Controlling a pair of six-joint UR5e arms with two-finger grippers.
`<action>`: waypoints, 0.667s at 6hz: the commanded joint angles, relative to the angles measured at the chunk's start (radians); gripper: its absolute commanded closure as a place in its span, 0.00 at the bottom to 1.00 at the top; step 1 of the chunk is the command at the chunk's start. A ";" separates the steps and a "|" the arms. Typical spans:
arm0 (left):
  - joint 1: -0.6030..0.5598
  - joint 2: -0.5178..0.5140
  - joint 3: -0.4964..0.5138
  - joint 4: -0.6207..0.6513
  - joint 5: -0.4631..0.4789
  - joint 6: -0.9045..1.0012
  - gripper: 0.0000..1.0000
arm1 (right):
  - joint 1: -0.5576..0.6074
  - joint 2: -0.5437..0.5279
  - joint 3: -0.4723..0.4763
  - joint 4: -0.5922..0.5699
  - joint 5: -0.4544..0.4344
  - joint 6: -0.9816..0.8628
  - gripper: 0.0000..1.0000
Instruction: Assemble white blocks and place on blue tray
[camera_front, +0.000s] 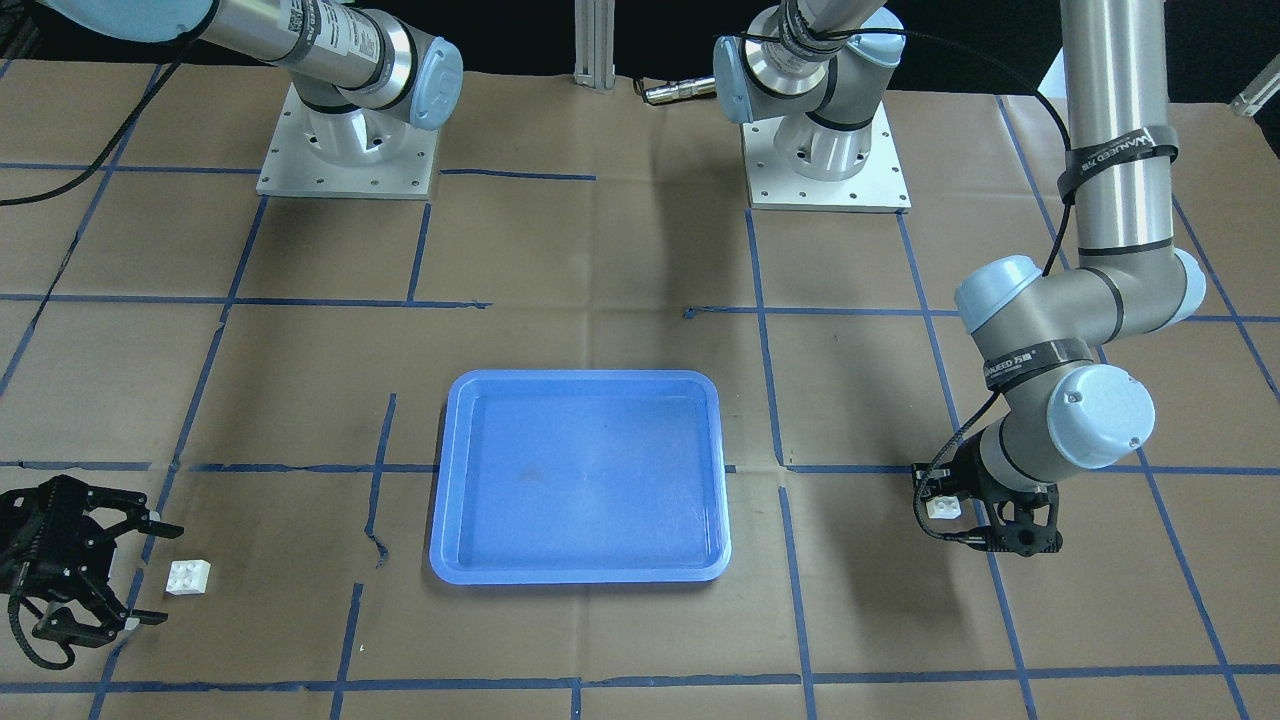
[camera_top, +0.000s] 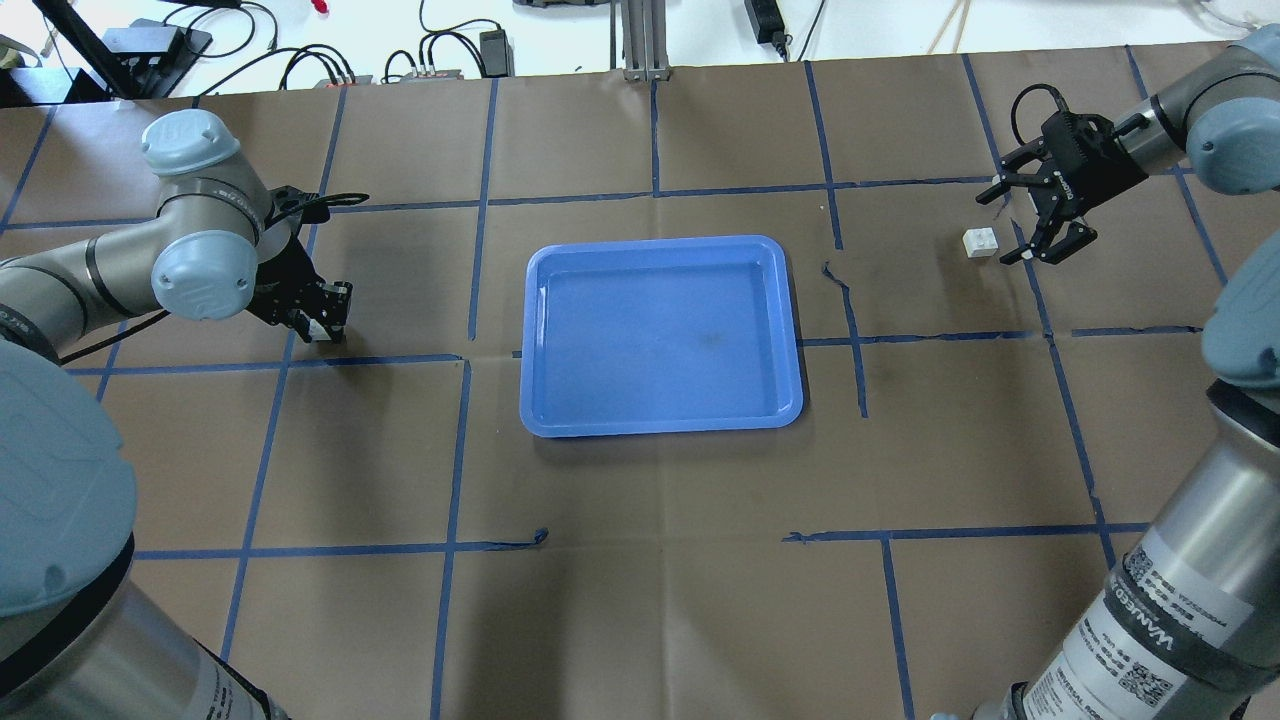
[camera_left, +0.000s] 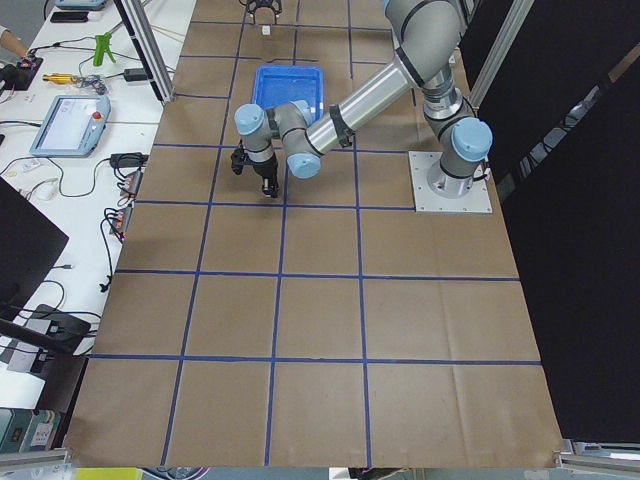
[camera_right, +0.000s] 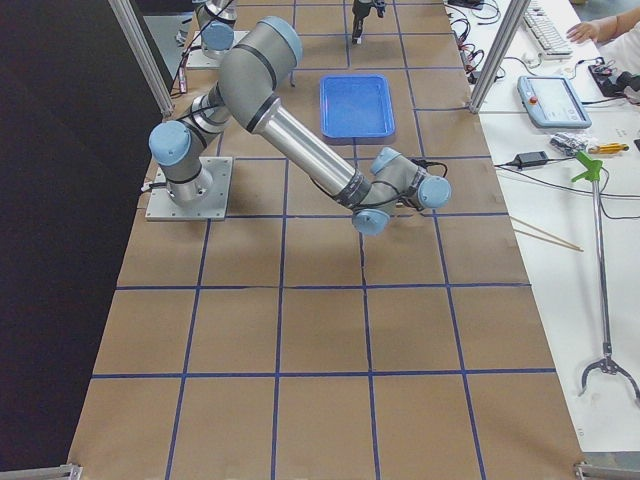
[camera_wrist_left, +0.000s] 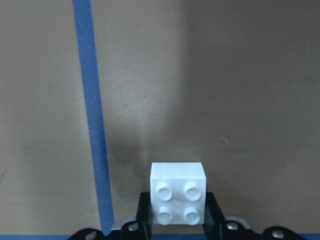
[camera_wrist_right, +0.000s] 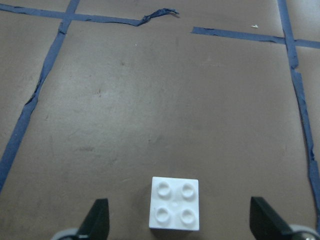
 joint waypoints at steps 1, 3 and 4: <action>-0.009 0.027 0.020 0.001 -0.005 0.019 0.84 | 0.000 0.009 0.002 0.000 0.000 0.000 0.00; -0.136 0.051 0.023 -0.017 -0.063 0.069 0.86 | 0.000 0.012 0.002 0.000 0.000 0.015 0.32; -0.229 0.053 0.029 -0.017 -0.063 0.098 0.87 | 0.000 0.012 0.002 0.000 0.000 0.014 0.48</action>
